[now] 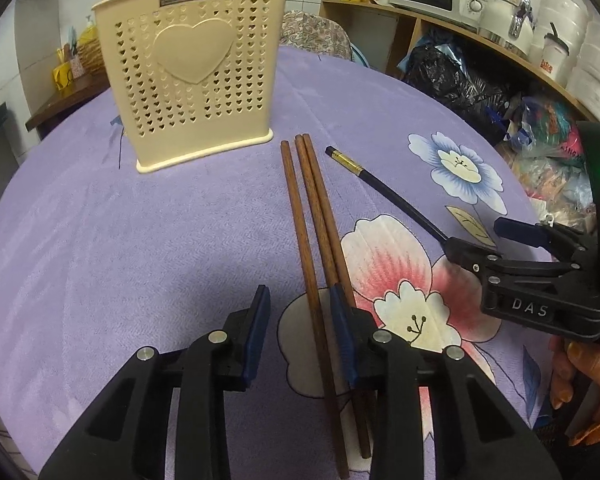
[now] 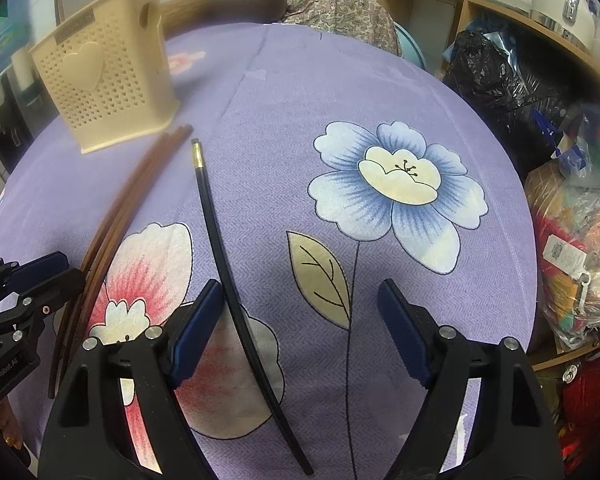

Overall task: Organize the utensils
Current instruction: 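Grasp a brown chopstick with the left tool while the right tool grasps the black chopstick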

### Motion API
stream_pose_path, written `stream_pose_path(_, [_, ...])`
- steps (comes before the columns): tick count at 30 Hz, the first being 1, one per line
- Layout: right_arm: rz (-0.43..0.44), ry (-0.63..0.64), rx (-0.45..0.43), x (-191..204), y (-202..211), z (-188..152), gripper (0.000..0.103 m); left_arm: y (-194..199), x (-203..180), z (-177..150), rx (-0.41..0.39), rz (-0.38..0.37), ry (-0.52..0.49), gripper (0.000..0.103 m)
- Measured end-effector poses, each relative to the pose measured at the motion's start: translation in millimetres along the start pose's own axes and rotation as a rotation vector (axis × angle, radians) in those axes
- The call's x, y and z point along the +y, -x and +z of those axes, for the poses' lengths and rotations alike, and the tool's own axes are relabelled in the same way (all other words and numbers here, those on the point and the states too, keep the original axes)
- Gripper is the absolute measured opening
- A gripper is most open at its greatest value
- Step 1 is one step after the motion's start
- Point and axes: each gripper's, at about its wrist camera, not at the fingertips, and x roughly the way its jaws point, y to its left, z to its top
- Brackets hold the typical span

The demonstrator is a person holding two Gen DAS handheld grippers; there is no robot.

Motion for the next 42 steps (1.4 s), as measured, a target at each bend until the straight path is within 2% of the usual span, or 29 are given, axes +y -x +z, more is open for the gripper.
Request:
stream_pose_path(4, [-0.001,0.0,-0.003,0.3,-0.2,0.2,0.08,-11.3,-0.7,11.8,0.008,0.039,-0.034,0.027])
stream_pose_path(6, [0.001,0.002,-0.006,0.0,-0.2,-0.2,0.08,-16.0,4.7,18.6,0.01,0.059,-0.027,0.009])
stream_pose_path(8, [0.003,0.005,-0.01,-0.4,-0.2,-0.5,0.08,-16.5,15.5,21.9,0.019,0.028,0.011,0.008])
stream_pose_path(13, [0.003,0.009,-0.012,-0.8,-0.6,0.2,0.08,-2.6,46.8,5.7,0.004,0.055,0.071,0.008])
stream_pose_path(19, [0.045,0.061,0.015,5.4,-3.4,7.4,0.08,5.8,56.9,-2.1,0.02,0.034,0.095,0.008])
stream_pose_path(20, [0.063,0.071,0.019,7.1,-3.6,9.4,0.08,5.0,57.8,0.5,0.035,0.022,0.095,0.009])
stream_pose_path(22, [0.114,0.096,0.032,10.7,-5.0,17.1,0.08,0.4,59.2,8.4,0.055,-0.005,0.091,0.024])
stream_pose_path(23, [0.13,0.107,0.034,12.0,-6.4,21.3,0.08,-1.6,59.6,11.5,0.06,-0.01,0.085,0.038])
stream_pose_path(24, [0.131,0.122,0.034,13.7,-8.6,26.7,0.079,-4.9,59.2,16.9,0.063,-0.002,0.066,0.043])
stream_pose_path(26, [0.124,0.154,0.035,17.8,-15.3,37.7,0.073,-15.2,58.5,28.8,0.085,0.031,0.025,0.043])
stream_pose_path(28, [0.17,0.17,0.053,22.1,-24.7,50.7,0.061,-22.5,61.4,38.4,0.107,0.011,0.028,0.042])
stream_pose_path(31, [0.203,0.186,0.058,30.8,-38.1,67.1,0.054,-34.4,65.1,56.8,0.139,0.014,0.028,0.04])
stream_pose_path(36, [0.183,0.253,0.049,58.4,-50.6,87.7,0.038,-45.9,56.6,67.4,0.128,0.055,0.017,0.018])
stream_pose_path(39, [0.188,0.273,0.033,70.7,-53.6,93.4,0.024,-49.9,50.9,71.5,0.114,0.069,0.012,0.008])
stream_pose_path(42, [0.18,0.286,0.042,77.9,-54.7,97.7,0.009,-50.8,45.3,71.0,0.097,0.093,-0.006,0.008])
